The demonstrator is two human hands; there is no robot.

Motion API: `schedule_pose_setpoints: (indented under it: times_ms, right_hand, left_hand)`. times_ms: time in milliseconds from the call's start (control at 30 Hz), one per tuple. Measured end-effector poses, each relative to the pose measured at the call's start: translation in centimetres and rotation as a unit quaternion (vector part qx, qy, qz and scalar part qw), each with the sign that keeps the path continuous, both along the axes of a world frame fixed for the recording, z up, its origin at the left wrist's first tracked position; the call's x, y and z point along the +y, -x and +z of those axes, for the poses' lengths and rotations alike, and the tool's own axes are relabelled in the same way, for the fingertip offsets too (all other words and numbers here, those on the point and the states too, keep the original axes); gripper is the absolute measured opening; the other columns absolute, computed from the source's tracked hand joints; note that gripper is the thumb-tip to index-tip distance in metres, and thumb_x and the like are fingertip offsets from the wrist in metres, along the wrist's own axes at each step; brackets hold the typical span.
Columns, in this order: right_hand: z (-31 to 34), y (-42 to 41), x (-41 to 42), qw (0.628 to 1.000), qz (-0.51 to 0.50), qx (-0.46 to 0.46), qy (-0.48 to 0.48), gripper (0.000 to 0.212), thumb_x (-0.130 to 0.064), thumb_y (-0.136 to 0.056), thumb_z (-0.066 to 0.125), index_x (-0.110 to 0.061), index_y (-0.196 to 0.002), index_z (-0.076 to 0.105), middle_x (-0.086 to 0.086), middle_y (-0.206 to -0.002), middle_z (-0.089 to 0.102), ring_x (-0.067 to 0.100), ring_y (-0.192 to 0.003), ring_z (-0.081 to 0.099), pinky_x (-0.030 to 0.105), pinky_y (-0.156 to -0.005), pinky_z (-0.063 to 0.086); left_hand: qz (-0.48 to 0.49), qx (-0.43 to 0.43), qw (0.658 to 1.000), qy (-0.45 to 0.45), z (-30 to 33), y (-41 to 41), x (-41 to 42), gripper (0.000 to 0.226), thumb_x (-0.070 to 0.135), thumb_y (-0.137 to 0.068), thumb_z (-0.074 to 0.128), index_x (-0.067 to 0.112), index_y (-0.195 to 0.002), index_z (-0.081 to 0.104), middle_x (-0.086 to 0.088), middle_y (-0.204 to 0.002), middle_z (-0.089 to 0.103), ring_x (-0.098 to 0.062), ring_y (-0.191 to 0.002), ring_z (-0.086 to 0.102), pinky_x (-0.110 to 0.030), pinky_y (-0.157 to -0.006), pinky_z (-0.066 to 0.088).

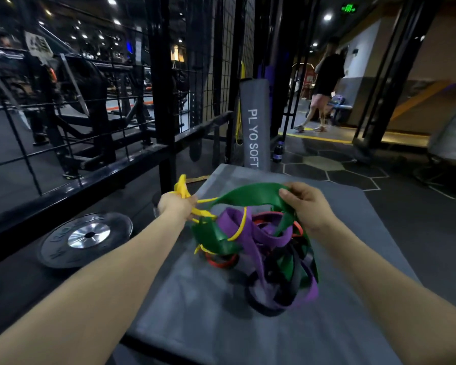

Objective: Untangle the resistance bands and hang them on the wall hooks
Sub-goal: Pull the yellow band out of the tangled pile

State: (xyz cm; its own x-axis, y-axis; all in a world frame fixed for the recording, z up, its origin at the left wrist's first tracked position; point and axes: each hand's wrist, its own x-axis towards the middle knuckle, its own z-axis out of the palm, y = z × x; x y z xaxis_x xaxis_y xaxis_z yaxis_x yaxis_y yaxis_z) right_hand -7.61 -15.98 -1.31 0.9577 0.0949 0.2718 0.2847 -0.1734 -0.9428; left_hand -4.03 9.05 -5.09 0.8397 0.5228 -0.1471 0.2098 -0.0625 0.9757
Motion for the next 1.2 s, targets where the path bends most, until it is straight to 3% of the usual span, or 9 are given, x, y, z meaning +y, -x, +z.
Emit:
schedule_pose_setpoints:
  times_ms: [133,200,300,400,467,600,800,967,1200]
  right_hand:
    - [-1.0,-0.8,-3.2,0.987,-0.137,0.051,-0.068,0.013,-0.003,-0.093,0.052,-0.002,-0.084,0.061,-0.001,-0.058,0.06,-0.003,-0.043,0.054,0.011,-0.048,0.046]
    - [-2.1,-1.9,-5.4,0.96,-0.245,0.088,-0.104,0.018,-0.008,-0.091,0.056,0.005,-0.101,0.064,0.011,-0.076,0.062,0.01,-0.06,0.059,0.025,-0.067,0.054]
    - [-3.6,-2.3,-7.6,0.939,-0.32,0.125,0.021,0.026,-0.012,-0.089,0.061,0.006,-0.107,0.064,0.022,-0.106,0.066,0.032,-0.093,0.062,0.041,-0.088,0.05]
    - [-4.6,-2.0,-6.5,0.928,-0.285,0.124,0.207,0.021,-0.011,-0.09,0.057,0.004,-0.103,0.065,0.022,-0.1,0.066,0.037,-0.095,0.061,0.033,-0.073,0.043]
    - [-4.9,-1.5,-5.0,0.892,-0.26,0.1,0.356,0.026,-0.007,-0.089,0.049,-0.002,-0.111,0.062,0.02,-0.11,0.062,0.037,-0.103,0.055,0.037,-0.083,0.046]
    - [-4.4,-0.3,-0.6,0.796,-0.187,-0.064,0.573,0.037,-0.003,-0.085,0.043,-0.009,-0.12,0.056,0.012,-0.125,0.05,0.033,-0.12,0.04,0.038,-0.097,0.037]
    - [-7.4,0.0,8.2,0.793,0.021,-0.121,0.597,0.032,-0.005,-0.088,0.042,-0.007,-0.118,0.053,0.014,-0.124,0.048,0.03,-0.121,0.041,0.037,-0.099,0.04]
    - [-9.1,-0.4,9.6,0.801,-0.016,-0.141,0.582,0.032,-0.011,-0.092,0.039,-0.011,-0.123,0.05,0.01,-0.126,0.05,0.029,-0.12,0.043,0.037,-0.099,0.035]
    - [-8.6,-0.3,9.6,0.796,-0.03,-0.166,0.581,0.026,-0.021,-0.097,0.038,-0.013,-0.113,0.057,0.008,-0.118,0.053,0.028,-0.116,0.049,0.037,-0.085,0.043]
  left_hand:
    - [0.032,0.024,0.999,0.032,-2.3,-0.6,1.6,0.031,0.024,-0.074,0.076,-0.004,-0.082,0.065,-0.011,-0.065,0.067,-0.031,-0.074,0.067,-0.049,-0.077,0.058]
    - [0.049,0.03,0.998,0.034,-2.7,-0.2,2.7,0.03,0.026,-0.077,0.072,-0.001,-0.089,0.064,-0.015,-0.088,0.072,-0.033,-0.095,0.068,-0.041,-0.078,0.057]
    - [0.018,0.025,0.999,0.036,-2.9,1.1,3.3,0.035,0.018,-0.088,0.062,-0.003,-0.116,0.056,-0.013,-0.115,0.06,-0.03,-0.105,0.063,-0.033,-0.078,0.055]
    - [-0.018,0.006,0.999,0.033,-2.3,1.9,0.8,0.018,0.015,-0.088,0.062,0.01,-0.074,0.052,-0.012,-0.093,0.057,-0.021,-0.069,0.058,-0.027,-0.059,0.056]
    - [-0.03,-0.026,0.997,0.07,-1.9,2.1,-1.0,0.022,0.01,-0.089,0.061,0.01,-0.069,0.051,-0.013,-0.075,0.056,-0.017,-0.058,0.052,-0.019,-0.039,0.051]
    - [-0.039,-0.036,0.989,0.141,-1.3,2.8,-2.4,0.019,0.01,-0.09,0.06,0.008,-0.071,0.055,-0.007,-0.07,0.056,-0.015,-0.061,0.055,-0.03,-0.064,0.056]
    - [-0.072,-0.05,0.976,0.197,-0.9,4.3,-2.0,0.019,0.011,-0.093,0.055,0.007,-0.074,0.054,-0.006,-0.071,0.056,-0.015,-0.066,0.056,-0.03,-0.07,0.052]
    - [-0.099,-0.04,0.974,0.202,-0.6,4.7,-0.1,0.019,0.016,-0.092,0.056,0.007,-0.075,0.056,-0.005,-0.072,0.056,-0.016,-0.068,0.056,-0.033,-0.078,0.052]
    - [-0.122,-0.013,0.973,0.198,-1.6,5.2,0.1,0.019,0.018,-0.092,0.057,0.014,-0.073,0.057,0.001,-0.065,0.045,-0.01,-0.057,0.042,-0.022,-0.055,0.038]
